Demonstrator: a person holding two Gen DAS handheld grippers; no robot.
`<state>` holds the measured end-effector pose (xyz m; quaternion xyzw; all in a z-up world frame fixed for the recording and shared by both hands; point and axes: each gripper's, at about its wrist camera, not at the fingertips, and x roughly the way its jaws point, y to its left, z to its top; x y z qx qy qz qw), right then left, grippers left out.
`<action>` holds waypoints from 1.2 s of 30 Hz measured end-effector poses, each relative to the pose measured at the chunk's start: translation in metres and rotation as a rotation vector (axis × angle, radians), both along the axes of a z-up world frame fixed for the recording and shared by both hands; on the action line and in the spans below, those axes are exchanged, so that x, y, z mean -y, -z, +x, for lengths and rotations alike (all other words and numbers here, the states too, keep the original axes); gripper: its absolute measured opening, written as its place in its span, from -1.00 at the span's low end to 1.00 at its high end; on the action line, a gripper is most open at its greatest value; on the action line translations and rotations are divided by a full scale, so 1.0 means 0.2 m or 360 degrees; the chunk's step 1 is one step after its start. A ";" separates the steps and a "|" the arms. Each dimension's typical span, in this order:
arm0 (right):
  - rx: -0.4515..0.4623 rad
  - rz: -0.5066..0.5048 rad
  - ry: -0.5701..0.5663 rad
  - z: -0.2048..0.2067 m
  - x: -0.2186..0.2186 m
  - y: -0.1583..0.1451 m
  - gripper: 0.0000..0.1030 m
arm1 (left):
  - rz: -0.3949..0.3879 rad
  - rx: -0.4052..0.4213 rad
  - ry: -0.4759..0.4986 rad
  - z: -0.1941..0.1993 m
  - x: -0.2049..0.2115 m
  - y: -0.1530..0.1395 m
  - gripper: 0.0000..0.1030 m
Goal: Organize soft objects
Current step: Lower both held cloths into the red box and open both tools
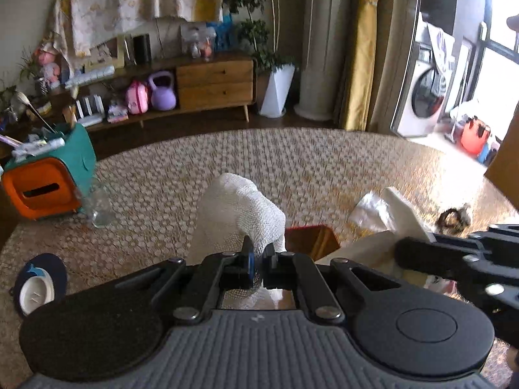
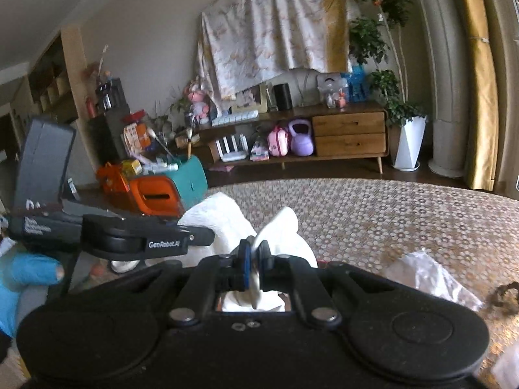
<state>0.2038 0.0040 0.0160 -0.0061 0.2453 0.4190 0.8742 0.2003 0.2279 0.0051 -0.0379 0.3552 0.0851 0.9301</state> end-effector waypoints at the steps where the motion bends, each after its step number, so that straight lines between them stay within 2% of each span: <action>1: -0.0011 -0.0018 -0.0003 0.02 -0.03 0.03 -0.91 | 0.0019 -0.0036 0.0006 0.03 -0.01 0.03 -0.91; 5: -0.0059 -0.0115 -0.0007 0.06 -0.12 0.17 -0.91 | 0.0032 -0.0134 0.0029 0.11 -0.02 0.17 -0.91; 12: -0.0109 -0.0305 -0.0007 0.11 -0.23 0.36 -0.89 | -0.0048 -0.0258 0.0039 0.25 -0.04 0.36 -0.91; 21: -0.0179 -0.0433 -0.0038 0.09 -0.30 0.49 -0.85 | -0.0113 -0.0438 0.0102 0.33 -0.04 0.55 -0.90; 28: -0.0223 -0.0510 -0.0062 0.08 -0.34 0.54 -0.65 | -0.0167 -0.0485 0.0094 0.34 -0.06 0.60 -0.90; 30: -0.0245 -0.0513 -0.0059 0.08 -0.34 0.55 -0.56 | -0.0175 -0.0482 0.0085 0.34 -0.07 0.61 -0.90; 32: -0.0260 -0.0509 -0.0064 0.08 -0.33 0.55 -0.35 | -0.0174 -0.0473 0.0085 0.34 -0.07 0.61 -0.90; 36: -0.0270 -0.0481 -0.0080 0.07 -0.31 0.54 -0.18 | -0.0174 -0.0451 0.0071 0.31 -0.07 0.59 -0.90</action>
